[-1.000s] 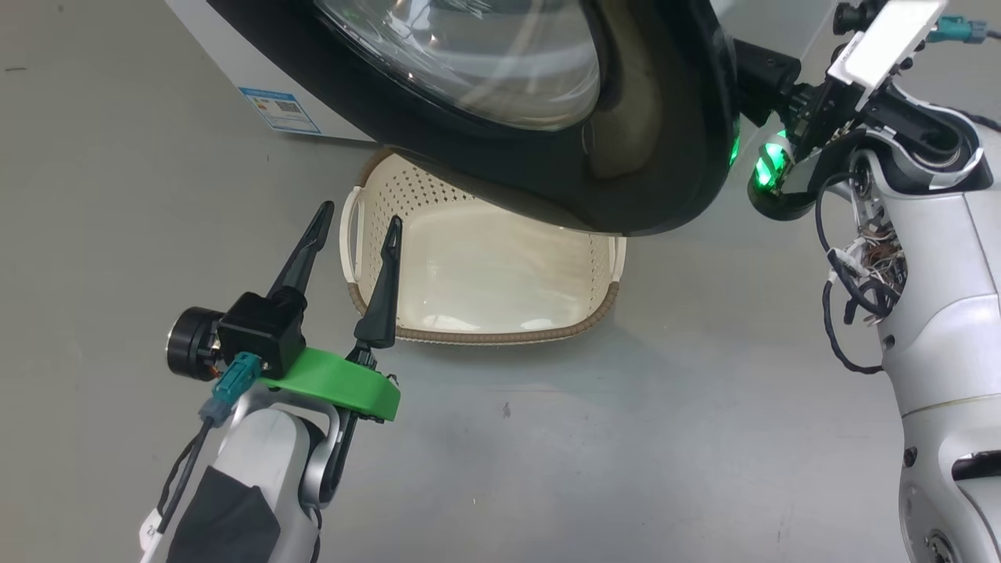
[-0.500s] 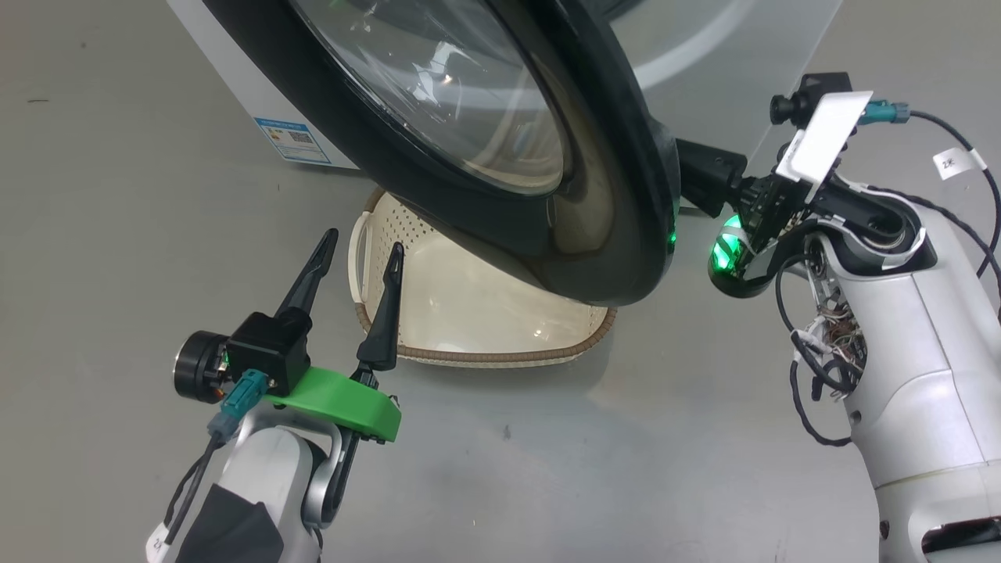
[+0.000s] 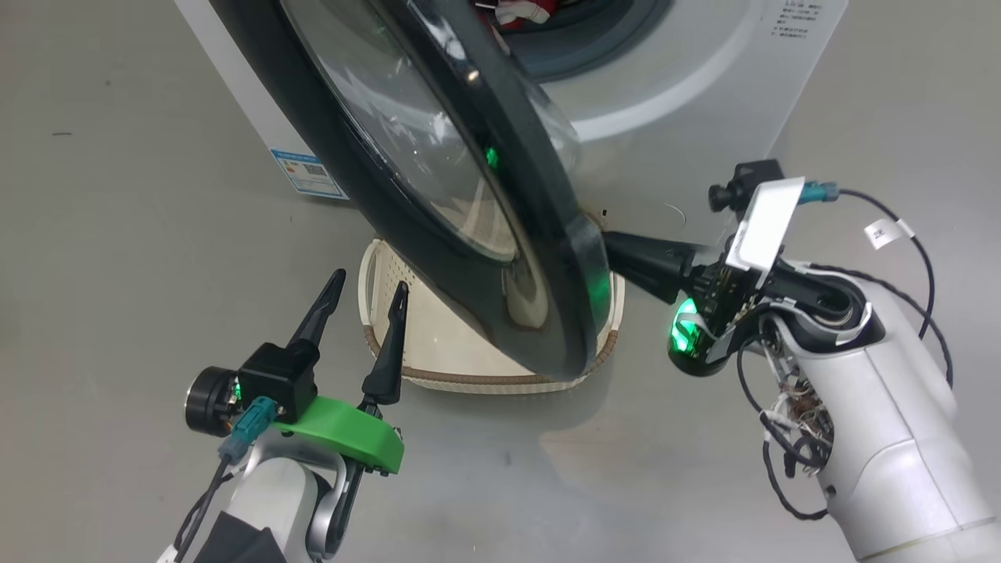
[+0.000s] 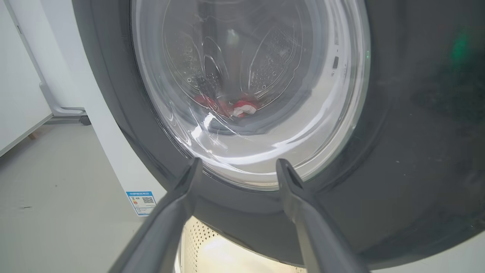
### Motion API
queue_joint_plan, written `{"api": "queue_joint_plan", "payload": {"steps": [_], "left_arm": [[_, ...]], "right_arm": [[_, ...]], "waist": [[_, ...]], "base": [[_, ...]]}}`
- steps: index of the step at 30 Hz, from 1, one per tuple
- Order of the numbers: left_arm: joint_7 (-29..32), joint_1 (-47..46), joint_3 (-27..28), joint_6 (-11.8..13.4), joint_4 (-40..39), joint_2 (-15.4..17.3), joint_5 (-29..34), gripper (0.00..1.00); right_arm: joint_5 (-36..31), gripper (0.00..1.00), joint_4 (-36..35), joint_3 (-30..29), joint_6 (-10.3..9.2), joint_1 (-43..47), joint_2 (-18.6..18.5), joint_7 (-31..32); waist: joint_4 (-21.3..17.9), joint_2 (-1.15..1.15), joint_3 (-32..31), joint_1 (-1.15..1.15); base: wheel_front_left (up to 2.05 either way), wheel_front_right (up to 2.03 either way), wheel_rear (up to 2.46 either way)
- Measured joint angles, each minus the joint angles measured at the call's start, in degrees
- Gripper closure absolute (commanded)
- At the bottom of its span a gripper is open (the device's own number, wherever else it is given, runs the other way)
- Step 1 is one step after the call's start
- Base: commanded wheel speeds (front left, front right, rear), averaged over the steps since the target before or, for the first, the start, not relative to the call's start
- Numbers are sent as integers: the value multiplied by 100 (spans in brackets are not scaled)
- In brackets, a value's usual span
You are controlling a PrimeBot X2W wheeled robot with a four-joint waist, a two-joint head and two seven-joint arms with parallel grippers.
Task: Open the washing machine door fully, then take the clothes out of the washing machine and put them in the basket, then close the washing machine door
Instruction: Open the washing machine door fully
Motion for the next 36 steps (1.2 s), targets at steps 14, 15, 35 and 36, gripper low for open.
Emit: {"api": "queue_joint_plan", "payload": {"steps": [14,15,35,36], "left_arm": [[1,211,-125,9,112,3,-189,0],[1,215,-126,10,112,4,-194,0],[1,378,-113,108,136,4,-300,0],[1,392,-112,109,136,5,-302,0]], "right_arm": [[249,100,-318,614,0,528,0,-314],[270,100,-338,654,0,557,1,-332],[438,100,-578,1213,0,844,-4,-721],[442,100,-582,1234,0,851,-4,-734]], "waist": [[301,0,-307,0],[334,0,-322,0],[951,0,-501,0],[977,0,-509,0]], "base": [[0,0,0],[0,0,0],[0,0,0],[0,0,0]]}}
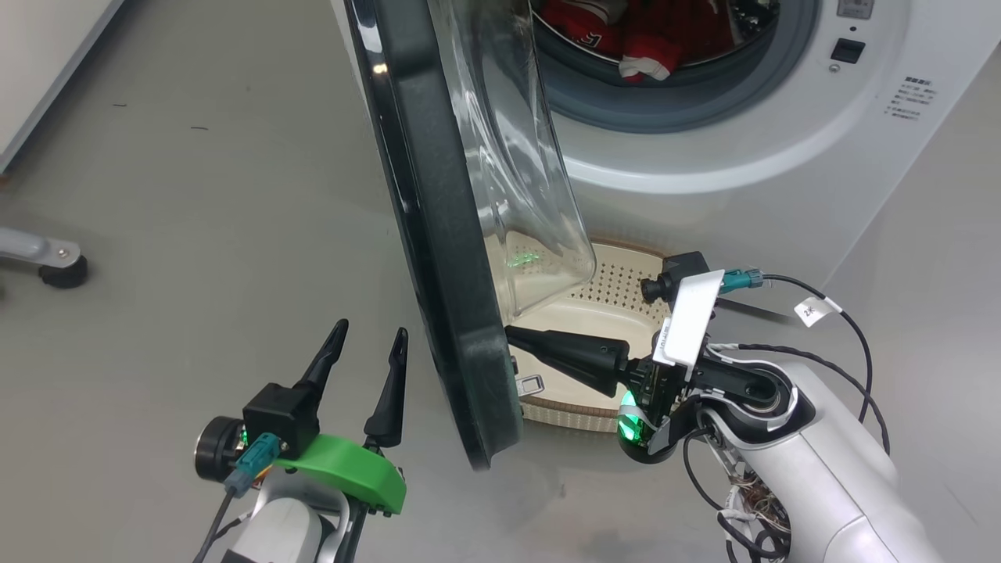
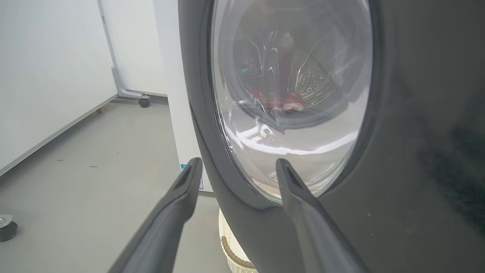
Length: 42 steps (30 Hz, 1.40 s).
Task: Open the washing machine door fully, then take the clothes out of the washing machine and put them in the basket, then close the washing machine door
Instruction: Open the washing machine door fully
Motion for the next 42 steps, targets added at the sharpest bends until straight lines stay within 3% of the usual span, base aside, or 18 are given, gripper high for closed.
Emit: {"api": "queue_joint_plan", "payload": {"steps": [10,21,23,25,26,27,28,39,42], "left_arm": [[0,76,73,54,-45,1,-5,0],[0,105,138,59,-81,3,-2,0],[0,105,153,60,-83,2,8,0],[0,107,194,105,-91,1,8,0],[0,114,250,108,-108,1,7,0],[0,120,300,110,-123,4,7,0],[0,130,344,110,-135,5,7,0],[0,222,433,154,-155,30,9,0],[0,274,436,153,-147,42,9,0]], "right_arm": [[45,100,-74,212,0,11,3,-158],[54,100,-280,-248,0,272,22,-721],[48,96,-359,-381,0,339,24,-858],[43,65,-426,-480,0,391,21,-970],[43,58,-464,-486,0,426,18,-992],[42,16,-492,-495,0,469,29,-1036],[40,0,-513,-511,0,515,32,-1076],[-499,0,-778,-1101,0,1147,37,-1907],[-1032,0,-864,-1212,0,1282,-48,-2281]], "waist": [[104,0,-41,0],[61,0,-86,0],[44,0,-88,0],[23,0,-88,0],[7,0,-89,0],[-15,0,-91,0],[-37,0,-94,0],[-247,0,-196,0],[-293,0,-213,0]], "base": [[0,0,0],[0,0,0],[0,0,0],[0,0,0],[0,0,0],[0,0,0],[0,0,0],[0,0,0],[0,0,0]]}}
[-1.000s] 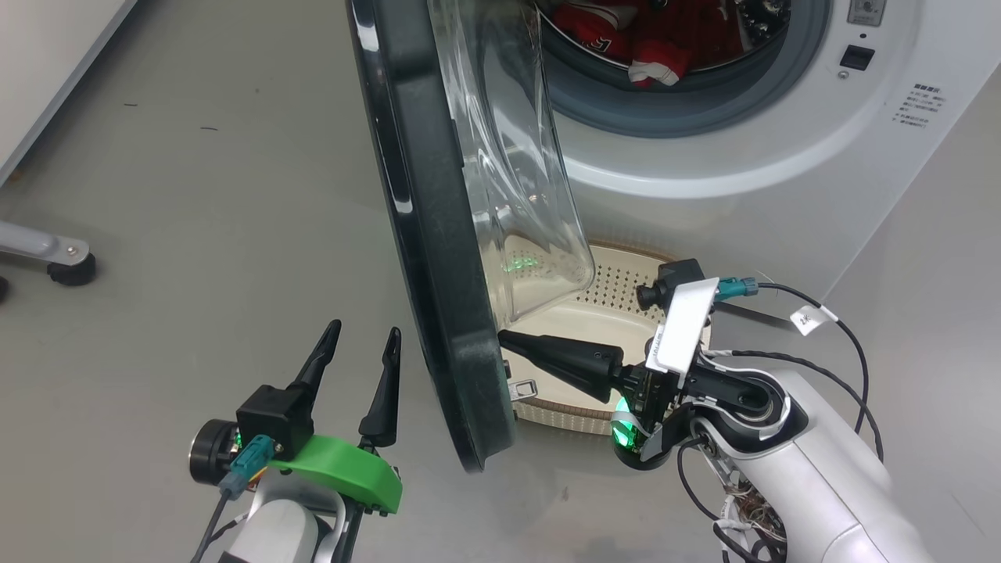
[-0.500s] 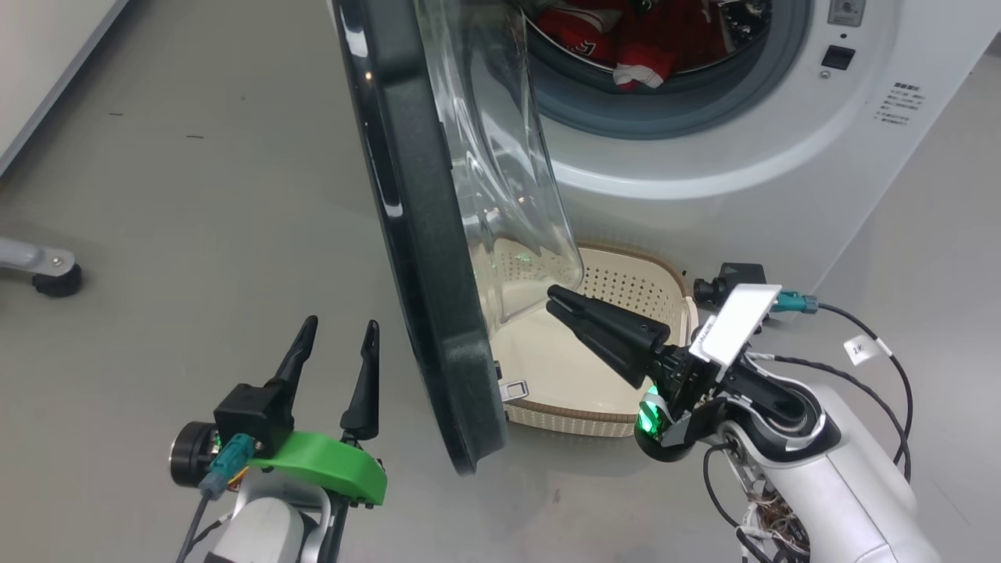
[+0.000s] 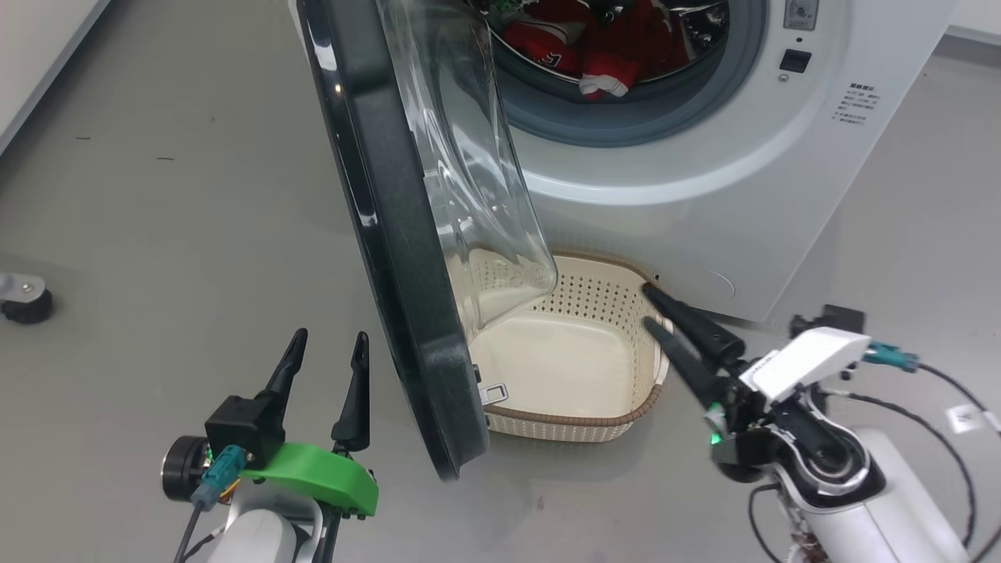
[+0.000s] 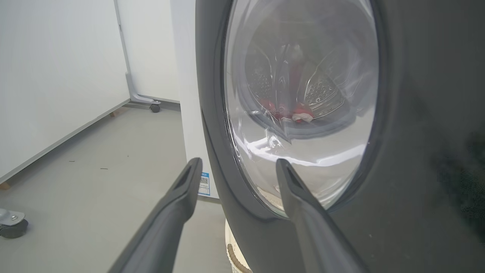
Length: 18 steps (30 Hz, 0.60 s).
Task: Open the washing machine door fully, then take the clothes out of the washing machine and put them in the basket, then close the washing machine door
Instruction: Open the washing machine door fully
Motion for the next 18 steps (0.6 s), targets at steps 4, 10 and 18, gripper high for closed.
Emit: {"api": "queue_joint_plan", "payload": {"steps": [4,10,18], "left_arm": [[0,8,1,0,12,3,0,0],[0,13,9,0,45,8,0,0],[0,32,-1,-2,103,7,0,0]], "right_arm": [[-854,0,-31,-99,0,108,-330,-569],[-2260,0,-129,90,0,116,-722,-1380],[-4038,0,-135,382,1,116,-1182,-2631]], "waist": [[-32,0,-2,0],[-73,0,-7,0],[-68,0,-59,0]], "base": [[0,0,0],[0,0,0],[0,0,0]]}}
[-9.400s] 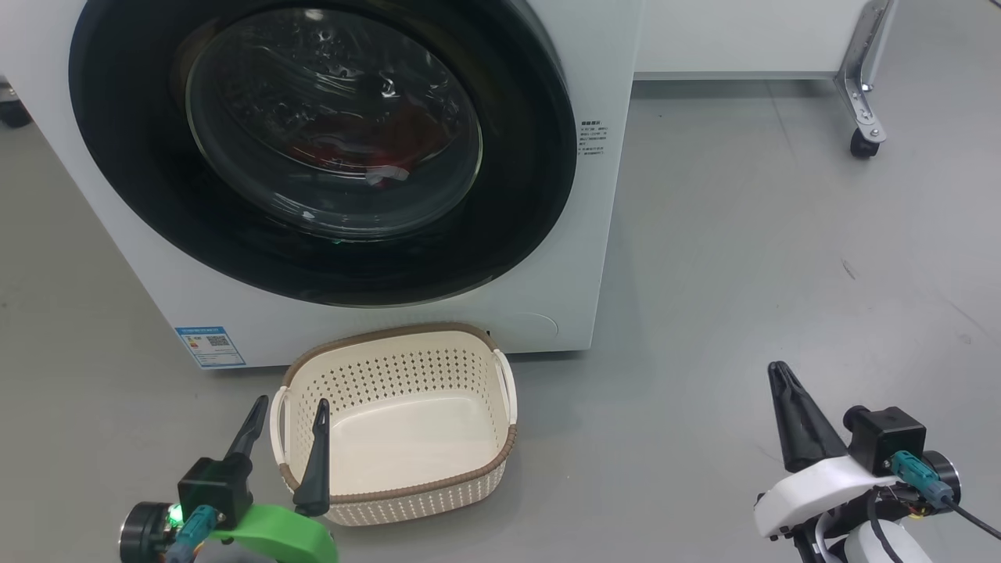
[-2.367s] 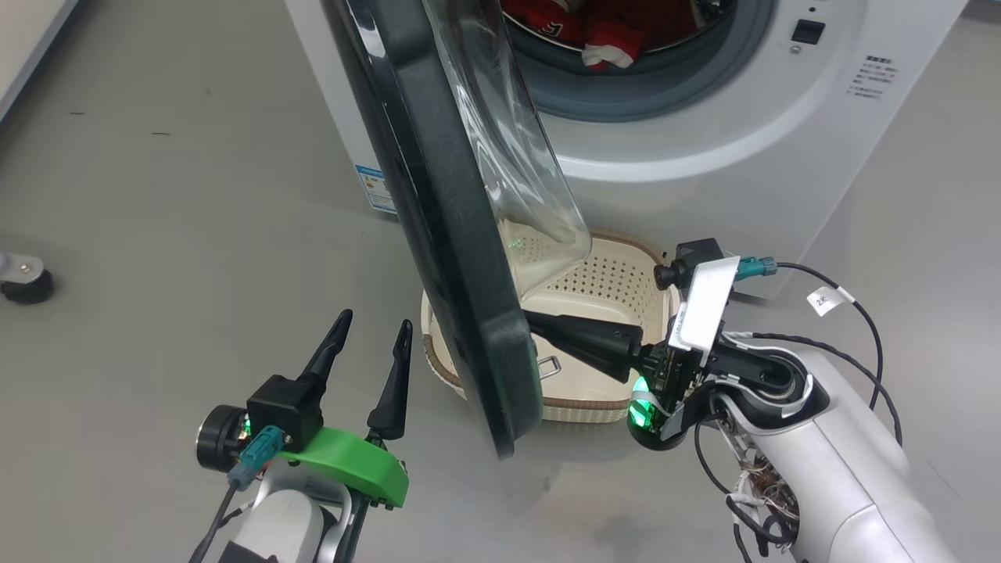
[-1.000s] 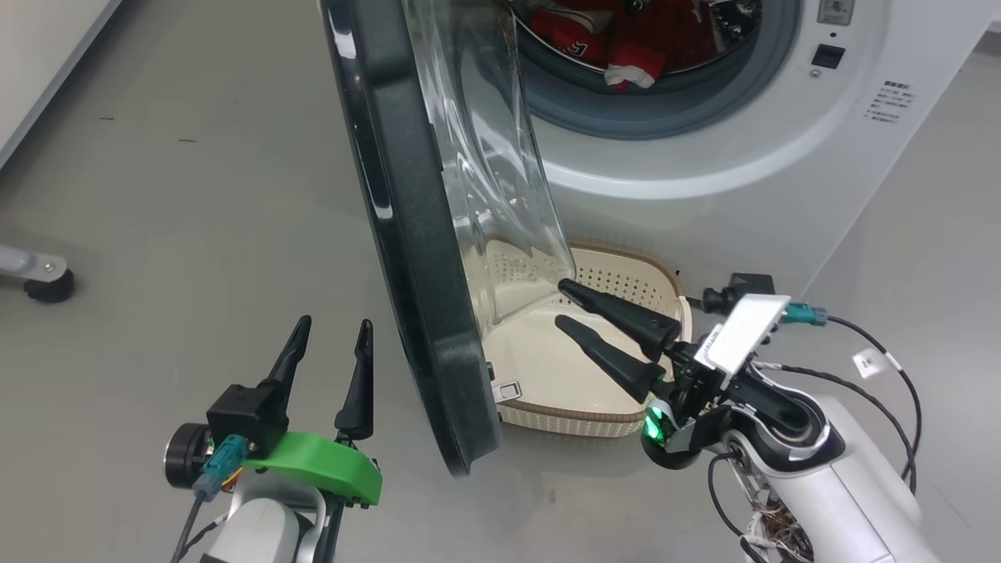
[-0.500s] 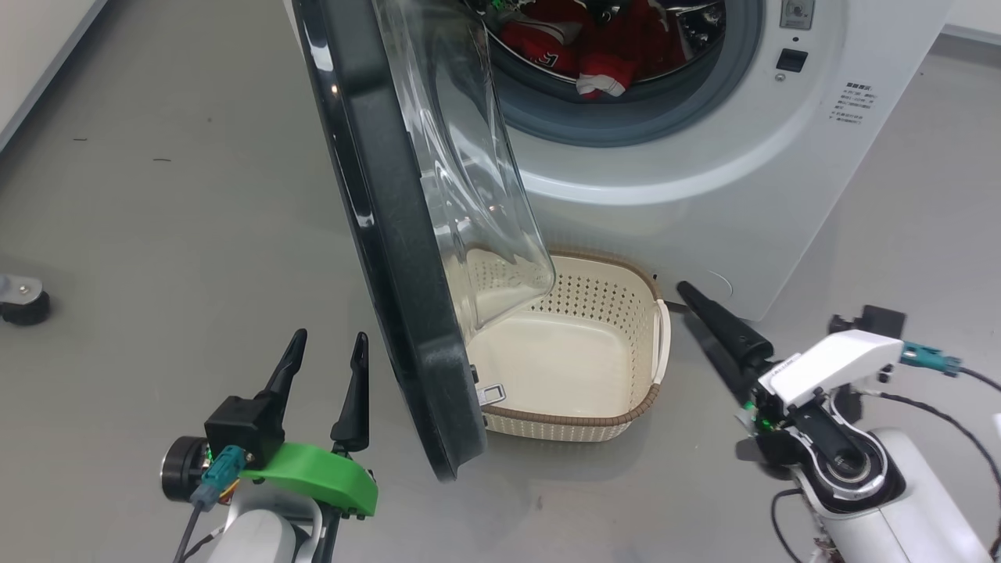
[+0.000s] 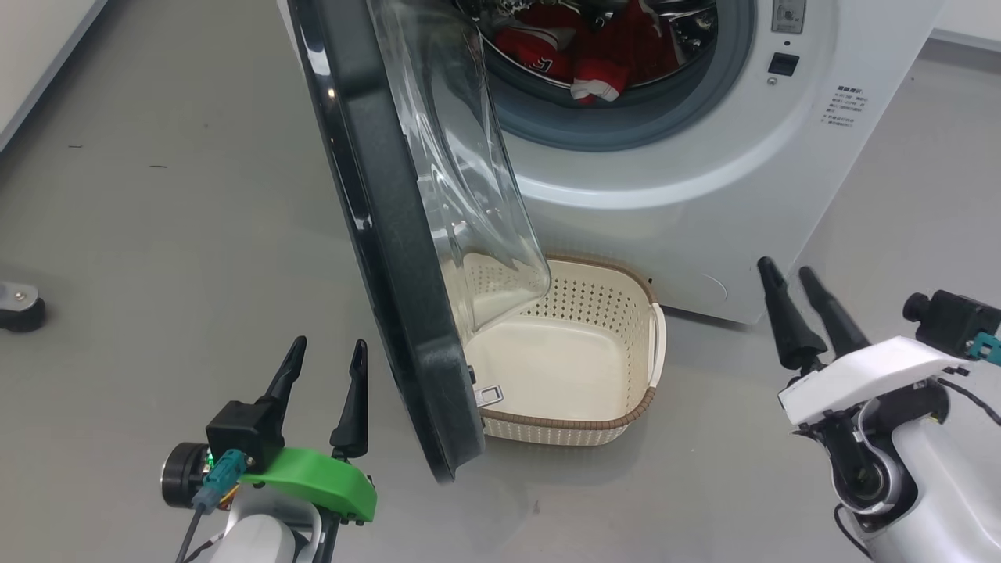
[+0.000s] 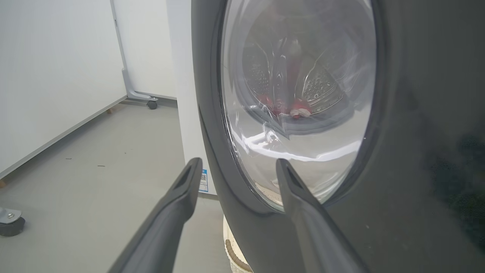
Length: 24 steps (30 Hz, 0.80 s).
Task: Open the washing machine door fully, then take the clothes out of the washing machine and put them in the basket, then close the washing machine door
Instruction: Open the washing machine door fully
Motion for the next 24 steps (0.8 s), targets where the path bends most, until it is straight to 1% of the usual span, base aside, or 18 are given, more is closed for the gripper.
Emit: {"api": "queue_joint_plan", "payload": {"steps": [4,6,8,9,15,22,24], "left_arm": [[0,63,2,-1,5,1,0,0],[0,94,0,-2,12,1,0,0],[0,96,1,-2,14,1,0,0],[0,96,1,-2,14,1,0,0],[0,97,1,-7,19,2,0,0],[0,99,1,-7,20,1,0,0],[0,101,1,-7,20,1,0,0]], "right_arm": [[-1003,0,58,104,1,-7,-186,-694],[-1394,0,75,140,-8,-9,-245,-1012],[-1670,0,96,203,-80,-9,-249,-1240],[-1670,0,96,203,-80,-9,-249,-1240],[-2381,0,207,410,-364,3,-202,-1166],[-2722,0,389,472,-566,197,47,-1117],[-2792,0,365,401,-570,225,144,-1116]], "waist": [[18,0,-50,0],[24,0,-64,0],[30,0,-77,0],[30,0,-77,0],[41,0,-99,0],[53,0,-95,0],[57,0,-89,0]], "base": [[0,0,0],[0,0,0],[0,0,0],[0,0,0],[0,0,0],[0,0,0],[0,0,0]]}}
